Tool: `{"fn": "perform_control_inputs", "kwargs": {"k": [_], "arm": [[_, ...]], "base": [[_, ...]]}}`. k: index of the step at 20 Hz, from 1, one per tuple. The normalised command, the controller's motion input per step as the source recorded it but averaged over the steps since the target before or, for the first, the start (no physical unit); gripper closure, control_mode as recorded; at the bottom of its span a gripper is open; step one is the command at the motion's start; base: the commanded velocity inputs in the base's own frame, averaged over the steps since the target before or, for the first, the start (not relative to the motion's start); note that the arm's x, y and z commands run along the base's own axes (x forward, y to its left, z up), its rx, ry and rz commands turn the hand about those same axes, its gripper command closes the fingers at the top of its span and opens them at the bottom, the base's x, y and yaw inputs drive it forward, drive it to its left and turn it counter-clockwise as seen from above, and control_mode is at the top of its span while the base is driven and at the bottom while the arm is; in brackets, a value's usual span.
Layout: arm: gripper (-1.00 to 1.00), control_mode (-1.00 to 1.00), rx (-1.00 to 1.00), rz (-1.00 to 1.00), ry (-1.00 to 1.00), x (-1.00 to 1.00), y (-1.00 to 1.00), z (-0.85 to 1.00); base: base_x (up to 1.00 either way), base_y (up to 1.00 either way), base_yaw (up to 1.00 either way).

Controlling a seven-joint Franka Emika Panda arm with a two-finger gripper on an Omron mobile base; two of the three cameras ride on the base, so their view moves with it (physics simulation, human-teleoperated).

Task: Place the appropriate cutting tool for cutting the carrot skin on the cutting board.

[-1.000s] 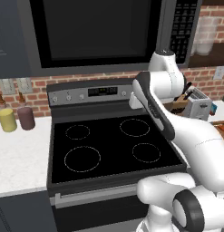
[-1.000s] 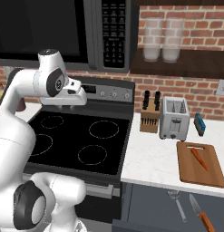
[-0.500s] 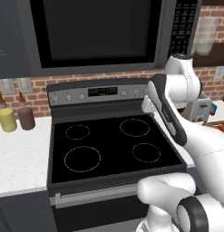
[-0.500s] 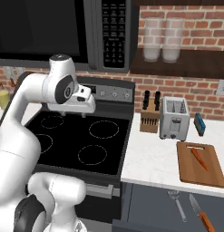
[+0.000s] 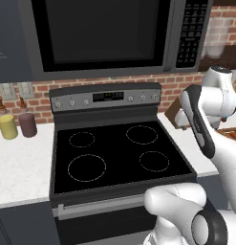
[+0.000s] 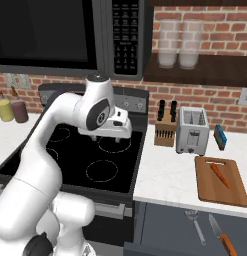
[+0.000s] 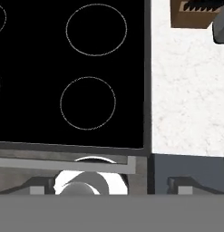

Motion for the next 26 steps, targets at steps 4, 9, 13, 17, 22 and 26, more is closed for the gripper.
{"fn": "perform_control_inputs", "kwargs": {"k": [4,9,13,17,22,26], "arm": [[-1.00,-1.00,0.00,0.00,0.05,-0.01,-1.00,-0.40],[-1.00,-1.00,0.00,-0.01,0.10,-0.08,-1.00,-0.49],[-1.00,-1.00,0.01,-0.05,0.06,-0.23,-1.00,-0.57],[-1.00,-1.00,0.00,-0.06,0.00,-0.41,-1.00,-0.73],[-1.00,-1.00,0.00,-0.18,0.00,-0.55,-0.96,-0.68],[-1.00,-1.00,-0.04,-0.24,0.00,-0.62,-0.69,-0.63]], "base": [[0.00,0.00,0.00],[0.00,0.00,0.00],[0.00,0.00,0.00],[0.00,0.00,0.00],[0.00,0.00,0.00],[0.00,0.00,0.00]]}}
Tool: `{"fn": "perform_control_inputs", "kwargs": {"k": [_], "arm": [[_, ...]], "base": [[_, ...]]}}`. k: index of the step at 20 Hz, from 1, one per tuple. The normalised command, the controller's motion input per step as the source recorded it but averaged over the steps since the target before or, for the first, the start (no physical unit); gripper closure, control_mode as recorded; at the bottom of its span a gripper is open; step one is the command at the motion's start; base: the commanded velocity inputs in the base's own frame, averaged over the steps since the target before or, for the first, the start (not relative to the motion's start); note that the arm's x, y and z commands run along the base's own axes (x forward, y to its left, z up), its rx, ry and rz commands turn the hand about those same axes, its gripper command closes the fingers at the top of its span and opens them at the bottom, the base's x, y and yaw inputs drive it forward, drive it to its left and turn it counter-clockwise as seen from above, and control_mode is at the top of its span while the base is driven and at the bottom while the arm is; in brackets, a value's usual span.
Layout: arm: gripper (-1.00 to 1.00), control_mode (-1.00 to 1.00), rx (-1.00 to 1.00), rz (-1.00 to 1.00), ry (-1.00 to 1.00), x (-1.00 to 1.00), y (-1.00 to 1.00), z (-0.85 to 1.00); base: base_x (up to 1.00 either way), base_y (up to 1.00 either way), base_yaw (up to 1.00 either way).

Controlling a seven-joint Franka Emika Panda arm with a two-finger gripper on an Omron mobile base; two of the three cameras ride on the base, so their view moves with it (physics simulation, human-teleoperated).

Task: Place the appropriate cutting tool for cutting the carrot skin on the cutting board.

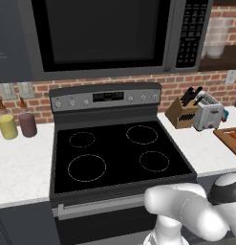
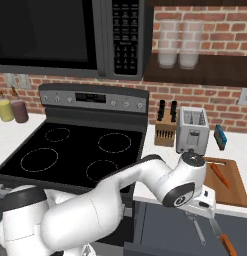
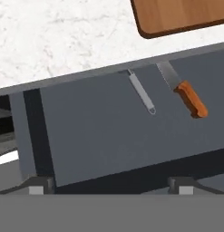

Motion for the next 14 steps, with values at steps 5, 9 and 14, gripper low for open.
{"fn": "perform_control_inputs", "kwargs": {"k": [5,9,14], "arm": [[-1.00,-1.00,-0.01,-0.24,0.05,-0.32,-0.46,-0.41],[-1.00,-1.00,0.00,-0.15,0.12,0.01,-0.01,-0.31],[-1.00,-1.00,-0.02,-0.06,0.03,0.00,0.00,-0.35]], "base": [[0.00,0.00,0.00],[0.00,0.00,0.00],[0.00,0.00,0.00]]}}
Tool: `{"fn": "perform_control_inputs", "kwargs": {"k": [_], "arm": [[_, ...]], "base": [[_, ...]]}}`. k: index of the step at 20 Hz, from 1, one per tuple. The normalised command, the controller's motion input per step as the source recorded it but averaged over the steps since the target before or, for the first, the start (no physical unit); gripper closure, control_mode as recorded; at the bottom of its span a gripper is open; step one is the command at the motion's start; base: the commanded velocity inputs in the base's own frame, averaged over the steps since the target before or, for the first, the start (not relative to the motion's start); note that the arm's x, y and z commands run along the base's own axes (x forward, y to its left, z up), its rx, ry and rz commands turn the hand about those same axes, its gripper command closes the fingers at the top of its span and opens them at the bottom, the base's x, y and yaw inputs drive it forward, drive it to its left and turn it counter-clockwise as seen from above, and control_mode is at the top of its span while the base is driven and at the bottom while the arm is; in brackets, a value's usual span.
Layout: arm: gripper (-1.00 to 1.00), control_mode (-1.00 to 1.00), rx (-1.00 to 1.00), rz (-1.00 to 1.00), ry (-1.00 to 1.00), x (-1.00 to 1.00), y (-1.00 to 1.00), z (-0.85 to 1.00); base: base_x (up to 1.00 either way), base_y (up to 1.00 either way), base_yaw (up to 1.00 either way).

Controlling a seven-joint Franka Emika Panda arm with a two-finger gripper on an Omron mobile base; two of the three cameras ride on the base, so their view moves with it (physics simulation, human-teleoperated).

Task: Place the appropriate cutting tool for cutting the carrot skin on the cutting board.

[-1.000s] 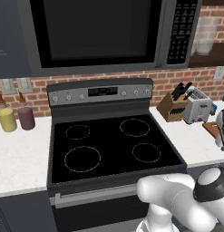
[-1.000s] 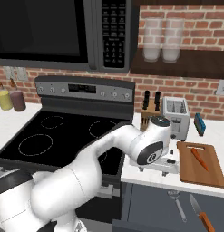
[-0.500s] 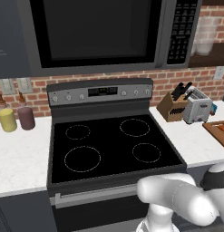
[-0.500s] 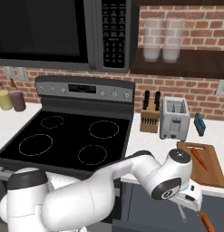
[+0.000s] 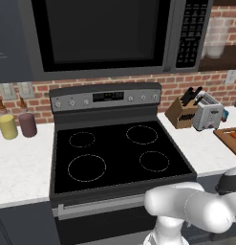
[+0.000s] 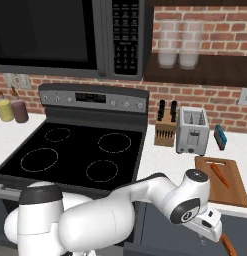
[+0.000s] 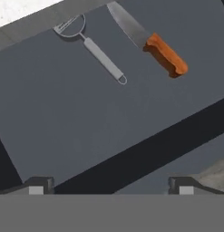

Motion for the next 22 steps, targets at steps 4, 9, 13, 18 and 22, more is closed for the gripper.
{"fn": "perform_control_inputs", "kwargs": {"k": [4,9,13,18,22], "arm": [[-1.00,-1.00,-0.04,0.00,-0.02,-0.06,0.00,-0.41],[-1.00,-1.00,-0.01,0.00,-0.02,-0.19,-0.02,-0.29],[-1.00,-1.00,-0.04,0.00,-0.01,0.00,0.01,-0.37],[-1.00,-1.00,-0.05,0.00,0.00,0.00,0.05,-0.27],[-1.00,-1.00,-0.06,0.03,0.00,0.00,0.04,-0.29]], "base": [[0.00,0.00,0.00],[0.00,0.00,0.00],[0.00,0.00,0.00],[0.00,0.00,0.00],[0.00,0.00,0.00]]}}
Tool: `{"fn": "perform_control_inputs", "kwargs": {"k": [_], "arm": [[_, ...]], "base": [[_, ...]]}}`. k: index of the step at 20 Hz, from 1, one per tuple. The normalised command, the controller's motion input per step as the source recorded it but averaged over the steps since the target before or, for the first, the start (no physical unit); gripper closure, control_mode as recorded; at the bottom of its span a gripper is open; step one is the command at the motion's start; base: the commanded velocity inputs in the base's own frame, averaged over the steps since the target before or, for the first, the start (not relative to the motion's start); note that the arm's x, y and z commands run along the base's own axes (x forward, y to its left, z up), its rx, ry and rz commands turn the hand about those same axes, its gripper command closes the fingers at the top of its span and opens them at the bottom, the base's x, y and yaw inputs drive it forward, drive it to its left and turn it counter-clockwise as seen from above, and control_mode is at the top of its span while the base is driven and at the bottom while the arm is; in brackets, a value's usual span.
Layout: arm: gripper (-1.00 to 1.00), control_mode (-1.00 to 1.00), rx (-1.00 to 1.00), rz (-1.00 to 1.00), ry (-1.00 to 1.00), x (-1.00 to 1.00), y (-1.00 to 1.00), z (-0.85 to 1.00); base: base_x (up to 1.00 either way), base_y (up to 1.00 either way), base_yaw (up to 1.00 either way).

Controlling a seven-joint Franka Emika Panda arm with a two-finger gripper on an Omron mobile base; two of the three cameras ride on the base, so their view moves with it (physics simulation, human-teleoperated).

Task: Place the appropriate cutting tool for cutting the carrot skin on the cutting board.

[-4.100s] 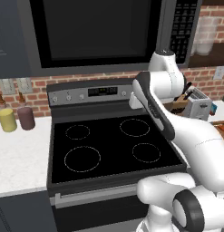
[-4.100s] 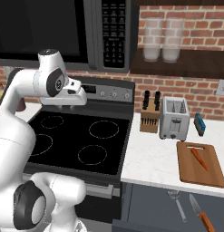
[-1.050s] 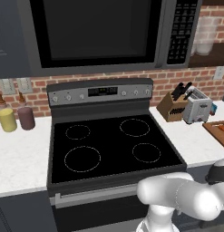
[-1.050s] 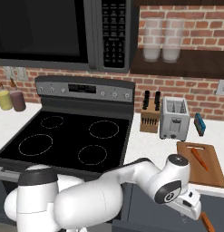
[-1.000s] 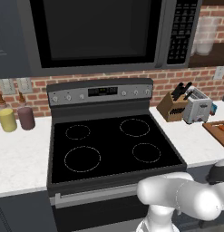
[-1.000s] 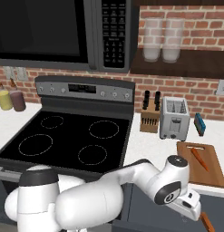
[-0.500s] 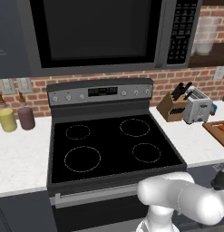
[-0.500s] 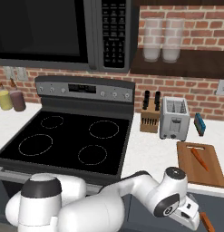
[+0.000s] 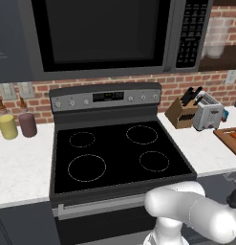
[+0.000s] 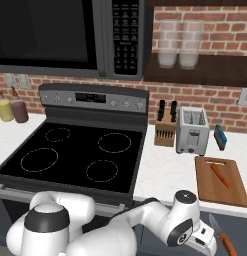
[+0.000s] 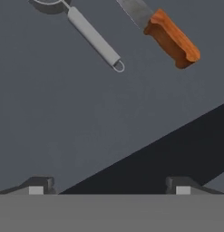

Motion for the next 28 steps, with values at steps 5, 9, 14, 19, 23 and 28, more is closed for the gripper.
{"fn": "perform_control_inputs", "kwargs": {"k": [5,9,14,19,23,28], "arm": [[-1.00,-1.00,-0.05,0.04,0.00,0.00,0.01,-0.28],[-1.00,-1.00,-0.02,0.04,0.00,-0.23,0.00,-0.18],[-1.00,-1.00,0.00,0.03,0.02,-0.64,-0.02,-0.33],[-1.00,-1.00,0.00,0.00,0.04,-0.71,0.00,-0.44],[-1.00,-1.00,0.00,0.00,0.08,-0.59,0.00,-0.35],[-1.00,-1.00,0.00,0.00,0.09,-0.50,-0.08,-0.18]], "base": [[0.00,0.00,0.00],[0.00,0.00,0.00],[0.00,0.00,0.00],[0.00,0.00,0.00],[0.00,0.00,0.00],[0.00,0.00,0.00]]}}
